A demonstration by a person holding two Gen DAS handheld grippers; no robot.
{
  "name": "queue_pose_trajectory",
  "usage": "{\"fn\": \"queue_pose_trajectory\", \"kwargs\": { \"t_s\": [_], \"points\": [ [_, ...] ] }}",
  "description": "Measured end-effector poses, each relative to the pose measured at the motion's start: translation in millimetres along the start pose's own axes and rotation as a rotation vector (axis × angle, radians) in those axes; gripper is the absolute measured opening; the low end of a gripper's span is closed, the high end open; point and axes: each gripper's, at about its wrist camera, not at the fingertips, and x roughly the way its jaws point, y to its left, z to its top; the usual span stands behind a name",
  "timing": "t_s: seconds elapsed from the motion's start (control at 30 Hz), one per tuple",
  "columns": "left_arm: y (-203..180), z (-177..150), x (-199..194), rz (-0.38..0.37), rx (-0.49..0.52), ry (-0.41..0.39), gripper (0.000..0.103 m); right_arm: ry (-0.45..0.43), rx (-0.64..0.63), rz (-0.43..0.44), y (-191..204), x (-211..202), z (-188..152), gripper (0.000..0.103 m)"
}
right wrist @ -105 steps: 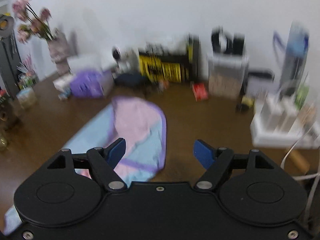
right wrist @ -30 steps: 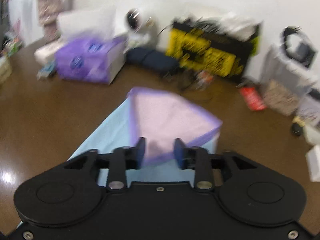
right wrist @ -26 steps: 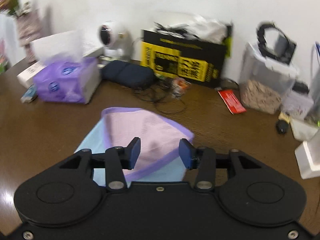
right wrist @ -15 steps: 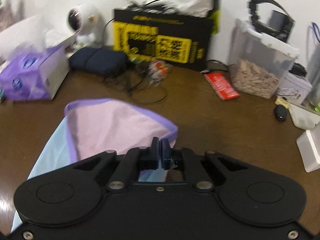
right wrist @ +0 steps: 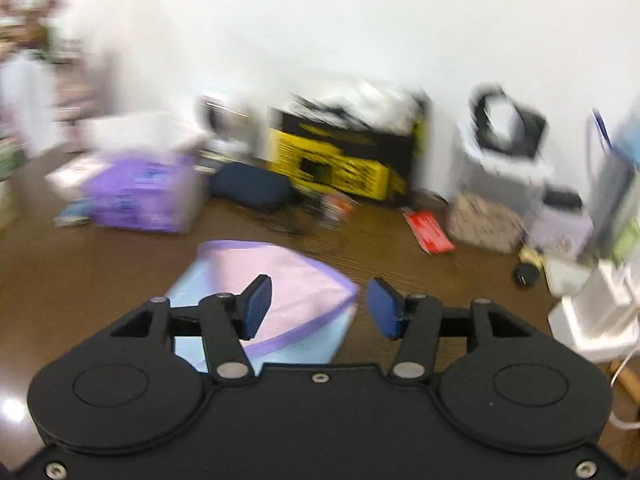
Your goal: Fold clothes
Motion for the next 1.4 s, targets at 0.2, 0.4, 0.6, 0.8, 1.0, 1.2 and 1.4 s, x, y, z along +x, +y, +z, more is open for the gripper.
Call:
{"fn": "queue_pose_trajectory", "kwargs": {
  "t_s": [0.2, 0.4, 0.6, 0.8, 1.0, 1.2, 1.4],
  "points": [
    [9, 6, -18, -0.002, 0.212, -0.034, 0.074, -0.112, -0.308, 0.229, 49, -133, -77, 0.069],
    [25, 2, -10, -0.176, 0.566, 0.054, 0.08, -0.071, -0.564, 0.408, 126, -201, -179, 0.069],
    [26, -2, 23, -0.243, 0.625, 0.176, 0.057, -0.021, -0.535, 0.509, 155, -186, -200, 0.062],
    [21, -2, 36, -0.235, 0.622, 0.229, 0.025, 0.039, -0.546, 0.533, 160, -165, -209, 0.01],
    [13, -29, -5, -0.333, 0.664, 0.282, 0.033, 0.101, -0.529, 0.625, 165, -197, -226, 0.013],
    [30, -16, -36, -0.46, 0.689, 0.14, 0.091, 0.012, -0.456, 0.546, 154, -236, -234, 0.07],
    [29, -32, -6, -0.535, 0.773, 0.228, 0.088, 0.053, -0.503, 0.572, 165, -231, -245, 0.07]
  ]
}}
